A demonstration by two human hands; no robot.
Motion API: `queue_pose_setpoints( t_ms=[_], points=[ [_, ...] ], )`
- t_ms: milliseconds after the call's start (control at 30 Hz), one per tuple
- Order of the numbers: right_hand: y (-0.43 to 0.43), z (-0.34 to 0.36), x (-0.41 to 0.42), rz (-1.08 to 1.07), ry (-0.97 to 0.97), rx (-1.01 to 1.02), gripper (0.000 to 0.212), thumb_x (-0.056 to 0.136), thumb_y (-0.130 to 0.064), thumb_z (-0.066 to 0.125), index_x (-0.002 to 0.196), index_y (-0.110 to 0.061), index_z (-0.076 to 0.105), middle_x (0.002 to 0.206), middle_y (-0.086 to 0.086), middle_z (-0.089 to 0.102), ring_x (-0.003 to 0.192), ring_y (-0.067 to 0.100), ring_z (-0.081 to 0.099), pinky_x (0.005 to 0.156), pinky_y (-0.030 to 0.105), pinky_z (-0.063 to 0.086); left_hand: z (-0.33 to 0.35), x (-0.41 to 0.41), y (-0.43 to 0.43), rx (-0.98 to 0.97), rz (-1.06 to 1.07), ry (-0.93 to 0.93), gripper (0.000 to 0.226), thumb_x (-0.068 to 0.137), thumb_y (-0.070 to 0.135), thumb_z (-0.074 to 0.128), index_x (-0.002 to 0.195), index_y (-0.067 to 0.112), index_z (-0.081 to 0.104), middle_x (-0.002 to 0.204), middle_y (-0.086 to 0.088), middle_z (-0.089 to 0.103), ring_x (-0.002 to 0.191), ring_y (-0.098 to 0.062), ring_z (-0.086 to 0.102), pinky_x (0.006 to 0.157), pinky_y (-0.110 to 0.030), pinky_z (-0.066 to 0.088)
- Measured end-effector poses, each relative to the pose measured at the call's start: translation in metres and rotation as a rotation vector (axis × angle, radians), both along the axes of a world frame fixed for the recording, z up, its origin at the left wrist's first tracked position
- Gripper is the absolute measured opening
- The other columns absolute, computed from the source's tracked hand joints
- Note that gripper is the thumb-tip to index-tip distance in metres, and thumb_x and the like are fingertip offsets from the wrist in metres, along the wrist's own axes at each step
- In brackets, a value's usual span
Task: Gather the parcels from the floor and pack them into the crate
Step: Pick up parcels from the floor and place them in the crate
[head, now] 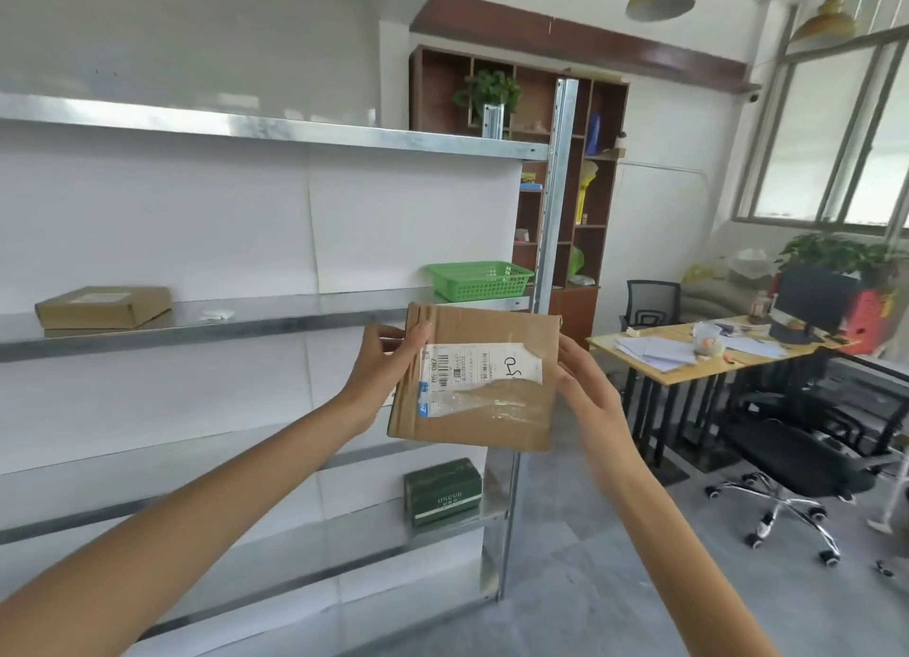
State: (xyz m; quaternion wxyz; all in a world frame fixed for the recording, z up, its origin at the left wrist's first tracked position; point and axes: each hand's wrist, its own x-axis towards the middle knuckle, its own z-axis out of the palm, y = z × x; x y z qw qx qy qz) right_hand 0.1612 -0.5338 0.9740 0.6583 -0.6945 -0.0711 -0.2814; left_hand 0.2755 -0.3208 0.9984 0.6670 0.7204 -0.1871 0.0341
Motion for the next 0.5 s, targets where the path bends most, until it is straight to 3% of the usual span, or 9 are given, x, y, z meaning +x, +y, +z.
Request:
queue_pose_setpoints(
  t_ms=[67, 133, 200, 267, 433, 500],
  points=[
    [0.011, -0.006, -0.011, 0.033, 0.026, 0.008, 0.052, 0.088, -0.04, 0.061, 0.136, -0.043, 0.043, 0.139, -0.013, 0.051, 0.128, 0.01, 0.048, 0.098, 0.036, 0.046, 0.003, -0.016, 0.007, -0.01, -0.017, 0.085, 0.046, 0.079, 0.06, 0.057, 0.097, 0.02, 0.042, 0.088, -0.002, 0.063, 0.083, -0.013, 0.062, 0.067, -0.024, 0.046],
    [0.022, -0.012, -0.022, 0.102, 0.126, 0.1, 0.066, 0.079, -0.048, 0.063, 0.139, -0.045, 0.035, 0.138, -0.009, 0.052, 0.121, 0.014, 0.055, 0.09, 0.037, 0.052, 0.005, -0.031, 0.018, 0.009, -0.017, 0.105, 0.047, 0.078, 0.063, 0.055, 0.094, 0.022, 0.041, 0.088, -0.004, 0.062, 0.08, -0.014, 0.062, 0.067, -0.026, 0.047],
    [0.033, -0.016, -0.031, 0.175, 0.208, 0.162, 0.069, 0.074, -0.053, 0.062, 0.138, -0.043, 0.037, 0.129, -0.007, 0.06, 0.109, 0.012, 0.064, 0.078, 0.033, 0.054, 0.008, -0.045, 0.032, 0.032, -0.007, 0.114, 0.051, 0.075, 0.067, 0.054, 0.098, 0.023, 0.041, 0.089, -0.004, 0.062, 0.08, -0.013, 0.062, 0.066, -0.027, 0.047],
    [0.045, -0.018, -0.039, 0.189, 0.231, 0.219, 0.07, 0.072, -0.053, 0.064, 0.136, -0.039, 0.041, 0.123, -0.005, 0.065, 0.103, 0.013, 0.067, 0.075, 0.035, 0.054, 0.011, -0.059, 0.051, 0.083, -0.043, 0.144, 0.056, 0.078, 0.068, 0.052, 0.109, 0.023, 0.042, 0.092, -0.002, 0.064, 0.082, -0.012, 0.063, 0.067, -0.027, 0.049],
    [0.098, -0.025, -0.056, 0.17, 0.229, 0.452, 0.071, 0.073, -0.05, 0.063, 0.136, -0.03, 0.038, 0.127, 0.005, 0.06, 0.106, 0.022, 0.063, 0.071, 0.041, 0.056, 0.003, -0.093, 0.116, 0.126, -0.2, 0.244, 0.07, 0.083, 0.064, 0.048, 0.138, 0.025, 0.029, 0.121, 0.001, 0.055, 0.107, -0.016, 0.055, 0.093, -0.04, 0.05],
    [0.125, -0.031, -0.062, 0.179, 0.246, 0.533, 0.069, 0.077, -0.051, 0.06, 0.137, -0.028, 0.036, 0.132, 0.008, 0.056, 0.114, 0.027, 0.059, 0.083, 0.051, 0.055, -0.007, -0.11, 0.145, 0.165, -0.243, 0.306, 0.086, 0.071, 0.067, 0.056, 0.141, 0.03, 0.024, 0.134, 0.002, 0.046, 0.125, -0.02, 0.046, 0.103, -0.047, 0.043]
  ],
)
